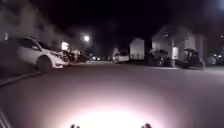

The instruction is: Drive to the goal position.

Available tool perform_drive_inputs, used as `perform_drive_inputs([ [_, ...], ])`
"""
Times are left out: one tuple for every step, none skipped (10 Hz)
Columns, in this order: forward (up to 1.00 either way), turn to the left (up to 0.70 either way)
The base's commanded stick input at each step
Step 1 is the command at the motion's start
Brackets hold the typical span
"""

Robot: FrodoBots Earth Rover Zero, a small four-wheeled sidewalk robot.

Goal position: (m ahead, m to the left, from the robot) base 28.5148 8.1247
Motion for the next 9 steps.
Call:
perform_drive_inputs([
  [0.85, 0.02],
  [0.85, 0.09],
  [0.85, 0.19],
  [0.85, 0.33],
  [0.85, 0.34],
  [0.85, 0.3],
  [0.85, 0.01],
  [0.85, 0.0],
  [0.85, 0.0],
])
